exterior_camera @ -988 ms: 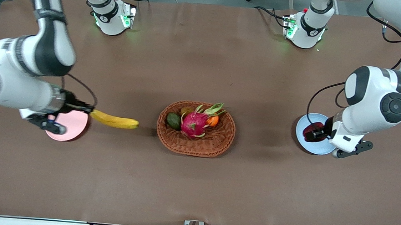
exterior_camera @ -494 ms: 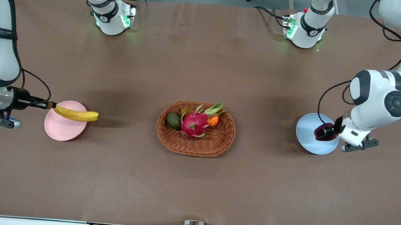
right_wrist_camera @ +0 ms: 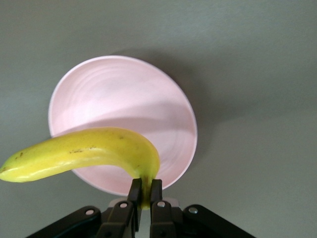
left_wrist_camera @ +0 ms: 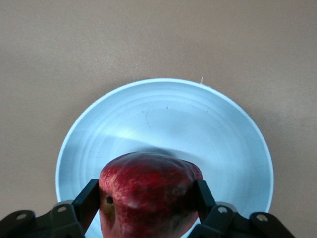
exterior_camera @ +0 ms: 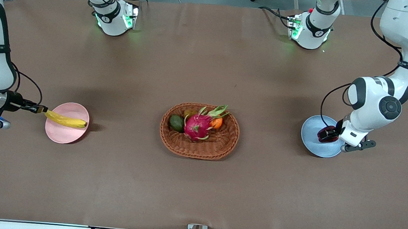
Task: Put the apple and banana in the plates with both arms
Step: 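Lower and release the apple while the right gripper releases the banana on pink plate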
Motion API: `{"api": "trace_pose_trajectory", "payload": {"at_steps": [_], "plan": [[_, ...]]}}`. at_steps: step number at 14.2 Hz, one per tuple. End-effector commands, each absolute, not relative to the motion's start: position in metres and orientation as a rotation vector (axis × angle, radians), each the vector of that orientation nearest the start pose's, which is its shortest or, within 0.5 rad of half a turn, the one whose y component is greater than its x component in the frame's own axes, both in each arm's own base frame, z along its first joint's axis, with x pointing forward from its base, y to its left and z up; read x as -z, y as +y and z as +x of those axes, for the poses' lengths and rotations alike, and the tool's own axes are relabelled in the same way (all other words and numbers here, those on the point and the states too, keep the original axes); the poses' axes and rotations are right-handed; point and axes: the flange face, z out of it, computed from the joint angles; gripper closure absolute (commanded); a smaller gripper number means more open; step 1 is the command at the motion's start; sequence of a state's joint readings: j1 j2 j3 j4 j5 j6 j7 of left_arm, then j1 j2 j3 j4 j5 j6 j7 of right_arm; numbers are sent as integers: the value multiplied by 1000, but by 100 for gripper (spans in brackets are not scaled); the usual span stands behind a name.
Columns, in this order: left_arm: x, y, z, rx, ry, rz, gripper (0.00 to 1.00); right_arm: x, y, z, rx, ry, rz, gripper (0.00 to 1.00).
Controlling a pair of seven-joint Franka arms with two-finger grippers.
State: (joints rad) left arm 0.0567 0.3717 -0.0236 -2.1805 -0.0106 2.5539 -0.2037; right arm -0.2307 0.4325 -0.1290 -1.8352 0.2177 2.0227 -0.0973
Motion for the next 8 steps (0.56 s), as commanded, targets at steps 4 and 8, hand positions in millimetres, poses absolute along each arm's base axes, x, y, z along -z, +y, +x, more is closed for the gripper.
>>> {"api": "trace_pose_trajectory", "payload": {"at_steps": [4, 8], "plan": [[-228, 17, 563, 38, -359, -3129, 7, -268, -218, 579, -241, 515, -2898, 95], [-275, 15, 572, 84, -362, -3128, 0, -266, -220, 578, -241, 513, -2892, 0]]}}
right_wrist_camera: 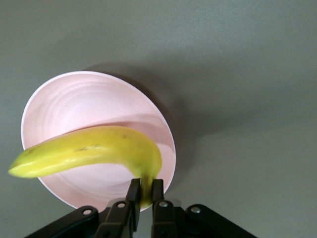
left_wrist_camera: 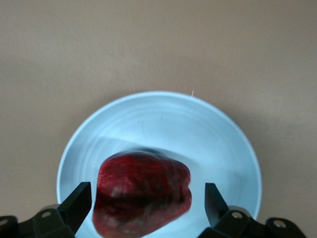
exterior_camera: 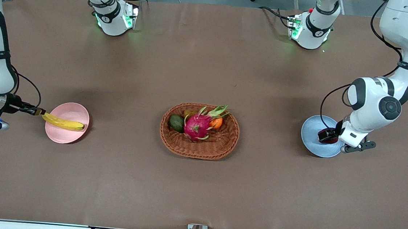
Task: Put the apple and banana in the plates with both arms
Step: 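Lower and release the apple while the right gripper releases the banana on pink plate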
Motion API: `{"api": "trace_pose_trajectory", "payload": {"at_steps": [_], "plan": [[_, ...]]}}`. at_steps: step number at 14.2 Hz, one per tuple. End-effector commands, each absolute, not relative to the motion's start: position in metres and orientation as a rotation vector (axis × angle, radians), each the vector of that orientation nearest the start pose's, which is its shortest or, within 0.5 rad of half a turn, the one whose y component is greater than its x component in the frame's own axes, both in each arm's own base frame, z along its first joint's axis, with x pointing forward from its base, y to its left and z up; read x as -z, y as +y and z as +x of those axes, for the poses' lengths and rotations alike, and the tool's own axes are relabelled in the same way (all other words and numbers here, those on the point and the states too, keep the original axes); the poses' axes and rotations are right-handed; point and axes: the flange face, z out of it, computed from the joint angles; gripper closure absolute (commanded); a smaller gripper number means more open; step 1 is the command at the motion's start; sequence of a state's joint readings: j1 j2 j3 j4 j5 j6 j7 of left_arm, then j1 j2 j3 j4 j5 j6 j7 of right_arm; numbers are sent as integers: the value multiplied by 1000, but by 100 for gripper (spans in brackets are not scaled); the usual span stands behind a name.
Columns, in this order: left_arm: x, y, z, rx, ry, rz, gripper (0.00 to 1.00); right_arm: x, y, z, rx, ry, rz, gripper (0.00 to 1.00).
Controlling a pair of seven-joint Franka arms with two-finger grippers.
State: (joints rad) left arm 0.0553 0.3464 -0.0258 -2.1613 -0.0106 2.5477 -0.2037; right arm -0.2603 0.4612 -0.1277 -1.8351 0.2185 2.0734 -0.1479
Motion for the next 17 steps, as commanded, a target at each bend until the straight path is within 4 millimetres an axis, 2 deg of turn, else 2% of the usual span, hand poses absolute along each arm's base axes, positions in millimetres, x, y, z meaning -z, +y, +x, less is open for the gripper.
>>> {"api": "trace_pose_trajectory", "payload": {"at_steps": [1, 3, 5, 7, 10, 13, 14, 17], "plan": [[-293, 15, 575, 63, -361, -3127, 0, -266, -219, 578, -245, 510, -2891, 0], [-338, 14, 583, 24, -357, -3124, 0, -269, -209, 580, -262, 491, -2888, 0], [-392, 11, 590, -2, -336, -3123, 0, -284, -196, 588, -262, 454, -2891, 0], [-450, 10, 590, -38, -331, -3121, 0, -310, -182, 595, -254, 402, -2896, 0], [-535, 7, 579, -73, -292, -3134, 0, -362, -143, 611, -239, 285, -2927, 0], [-594, 4, 570, -21, -243, -3171, 0, -419, -101, 620, -270, 236, -3044, 0], [-607, 2, 569, -10, -221, -3190, 0, -437, -85, 621, -278, 192, -3065, 0], [-639, -1, 565, 28, -164, -3200, 0, -488, -63, 621, -322, 201, -3066, 0]]}}
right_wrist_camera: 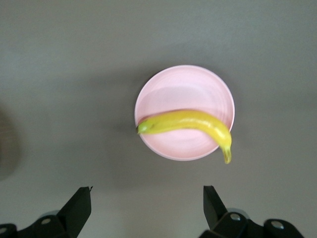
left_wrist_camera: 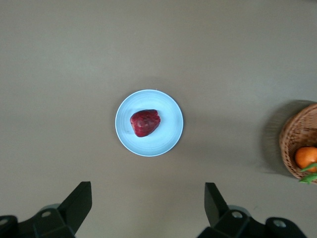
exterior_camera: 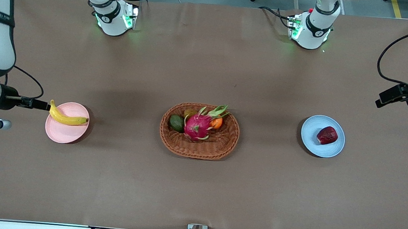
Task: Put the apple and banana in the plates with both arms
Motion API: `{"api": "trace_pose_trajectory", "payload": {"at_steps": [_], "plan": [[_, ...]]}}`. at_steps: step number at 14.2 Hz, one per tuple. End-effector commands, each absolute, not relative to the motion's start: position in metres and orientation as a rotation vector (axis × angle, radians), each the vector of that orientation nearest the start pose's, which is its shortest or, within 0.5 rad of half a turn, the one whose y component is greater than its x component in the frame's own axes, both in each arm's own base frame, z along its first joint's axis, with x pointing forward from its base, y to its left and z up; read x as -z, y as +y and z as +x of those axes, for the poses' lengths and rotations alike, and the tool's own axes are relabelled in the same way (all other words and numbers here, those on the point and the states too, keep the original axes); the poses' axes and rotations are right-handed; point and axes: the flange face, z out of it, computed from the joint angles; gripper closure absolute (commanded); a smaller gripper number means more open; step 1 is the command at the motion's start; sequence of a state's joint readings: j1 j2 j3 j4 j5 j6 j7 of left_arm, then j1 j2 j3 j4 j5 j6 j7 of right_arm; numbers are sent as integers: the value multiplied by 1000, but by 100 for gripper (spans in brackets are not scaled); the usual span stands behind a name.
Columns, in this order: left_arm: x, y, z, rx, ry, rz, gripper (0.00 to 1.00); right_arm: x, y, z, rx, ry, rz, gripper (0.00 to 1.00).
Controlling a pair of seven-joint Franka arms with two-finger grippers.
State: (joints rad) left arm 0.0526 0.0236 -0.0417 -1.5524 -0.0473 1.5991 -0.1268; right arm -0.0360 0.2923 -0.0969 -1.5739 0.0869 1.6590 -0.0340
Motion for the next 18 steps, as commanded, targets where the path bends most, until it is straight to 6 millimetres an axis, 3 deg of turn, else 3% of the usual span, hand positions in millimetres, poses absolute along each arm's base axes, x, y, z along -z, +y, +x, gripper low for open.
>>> {"api": "trace_pose_trajectory", "payload": {"at_steps": [1, 3, 5, 12, 16, 18], "plan": [[-644, -2, 564, 36, -134, -3201, 0, -505, -51, 621, -345, 172, -3068, 0], [-659, -1, 555, 74, -75, -3204, 0, -527, -43, 620, -346, 139, -3098, 0], [-659, 0, 547, 63, -82, -3204, 0, -544, -43, 625, -291, 133, -3122, 0], [-655, 1, 540, 67, -80, -3186, 0, -562, -48, 627, -226, 156, -3126, 0], [-655, 1, 540, 72, -78, -3183, 0, -562, -44, 610, -391, 143, -3109, 0], [-655, 2, 540, 75, -80, -3183, 0, -590, -46, 597, -317, 150, -3110, 0]]}}
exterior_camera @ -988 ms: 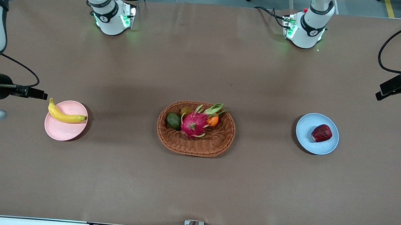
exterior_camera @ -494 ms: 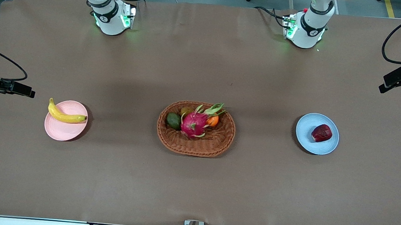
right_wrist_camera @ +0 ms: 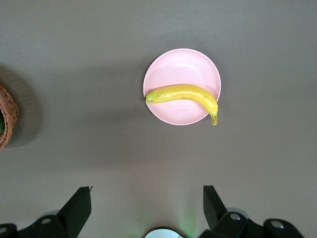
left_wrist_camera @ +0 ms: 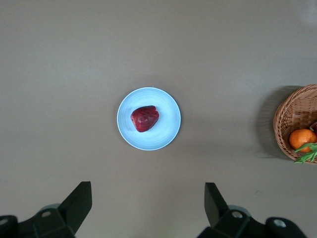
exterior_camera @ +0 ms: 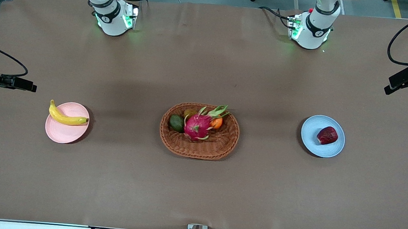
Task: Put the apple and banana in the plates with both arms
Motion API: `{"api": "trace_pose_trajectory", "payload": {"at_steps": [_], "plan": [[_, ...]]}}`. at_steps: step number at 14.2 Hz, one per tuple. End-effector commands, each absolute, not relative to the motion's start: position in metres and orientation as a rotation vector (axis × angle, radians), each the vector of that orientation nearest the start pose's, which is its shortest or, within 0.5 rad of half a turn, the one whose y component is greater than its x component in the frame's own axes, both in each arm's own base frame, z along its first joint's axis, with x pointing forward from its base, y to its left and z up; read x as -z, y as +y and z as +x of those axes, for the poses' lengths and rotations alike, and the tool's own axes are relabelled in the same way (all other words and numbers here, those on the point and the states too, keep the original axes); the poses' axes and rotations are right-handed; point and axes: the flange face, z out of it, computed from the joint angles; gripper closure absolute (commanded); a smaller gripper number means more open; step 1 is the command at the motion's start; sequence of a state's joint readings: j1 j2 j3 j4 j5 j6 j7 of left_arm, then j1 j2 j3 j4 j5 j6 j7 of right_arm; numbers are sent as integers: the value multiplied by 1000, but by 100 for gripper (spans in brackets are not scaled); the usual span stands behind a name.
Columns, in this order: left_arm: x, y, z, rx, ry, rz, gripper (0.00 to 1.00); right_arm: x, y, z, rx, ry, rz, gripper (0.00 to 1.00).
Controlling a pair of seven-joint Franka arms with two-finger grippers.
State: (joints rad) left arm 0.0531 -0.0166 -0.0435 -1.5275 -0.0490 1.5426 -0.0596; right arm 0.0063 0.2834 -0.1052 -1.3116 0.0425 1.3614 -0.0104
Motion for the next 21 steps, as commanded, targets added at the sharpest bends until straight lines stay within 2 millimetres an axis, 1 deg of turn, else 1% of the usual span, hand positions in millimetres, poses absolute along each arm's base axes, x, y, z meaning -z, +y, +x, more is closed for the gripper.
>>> {"api": "trace_pose_trajectory", "payload": {"at_steps": [1, 4, 6, 12, 17, 20, 21], "plan": [[-655, 1, 540, 77, -76, -3183, 0, -596, -44, 592, -312, 142, -3110, 0], [-655, 2, 543, 97, -81, -3183, 0, -612, -45, 569, -281, 144, -3108, 0], [-656, 2, 543, 107, -81, -3182, 0, -624, -44, 560, -254, 137, -3138, 0], [-658, -1, 544, 121, -72, -3182, 0, -641, -49, 522, -203, 151, -3132, 0], [-657, 0, 544, 121, -74, -3182, 0, -650, -46, 512, -190, 141, -3122, 0], [-657, 0, 544, 121, -74, -3182, 0, -661, -46, 502, -158, 142, -3120, 0], [-657, 0, 544, 121, -74, -3182, 0, -661, -46, 500, -160, 139, -3119, 0]]}}
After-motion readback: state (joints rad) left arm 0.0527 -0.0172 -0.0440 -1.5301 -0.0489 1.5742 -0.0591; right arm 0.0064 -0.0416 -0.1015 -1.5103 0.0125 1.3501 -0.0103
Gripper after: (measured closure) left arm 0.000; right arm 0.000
